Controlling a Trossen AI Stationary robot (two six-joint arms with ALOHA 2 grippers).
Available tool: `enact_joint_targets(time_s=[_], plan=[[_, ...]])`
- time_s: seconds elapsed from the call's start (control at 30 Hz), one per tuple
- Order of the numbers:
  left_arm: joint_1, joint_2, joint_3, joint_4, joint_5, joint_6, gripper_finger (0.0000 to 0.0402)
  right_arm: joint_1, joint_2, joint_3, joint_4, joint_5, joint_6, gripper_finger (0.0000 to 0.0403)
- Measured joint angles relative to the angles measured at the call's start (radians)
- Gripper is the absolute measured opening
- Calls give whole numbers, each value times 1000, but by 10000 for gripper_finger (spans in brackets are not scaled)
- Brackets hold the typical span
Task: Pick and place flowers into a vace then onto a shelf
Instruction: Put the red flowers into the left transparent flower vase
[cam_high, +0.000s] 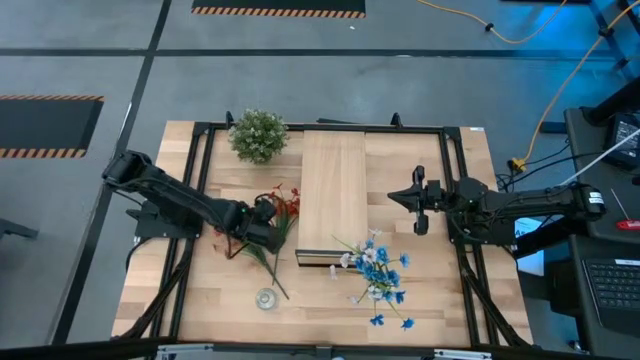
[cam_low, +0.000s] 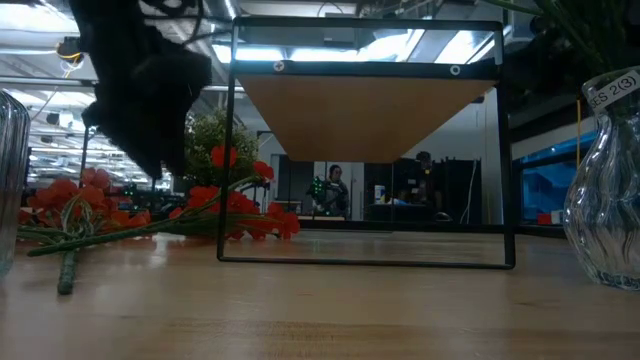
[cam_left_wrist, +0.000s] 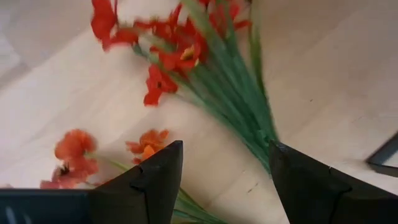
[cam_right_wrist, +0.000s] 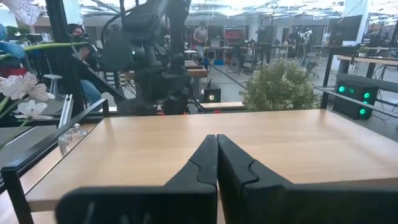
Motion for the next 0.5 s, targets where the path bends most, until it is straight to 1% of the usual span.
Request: enact_joint_targets(time_s=[0.23, 0.5], plan=[[15, 63, 0, 57, 45, -2, 228, 0, 0, 0, 0, 0, 0, 0], [15, 112, 0, 111, 65, -2, 228, 0, 0, 0, -1, 0, 0, 0]])
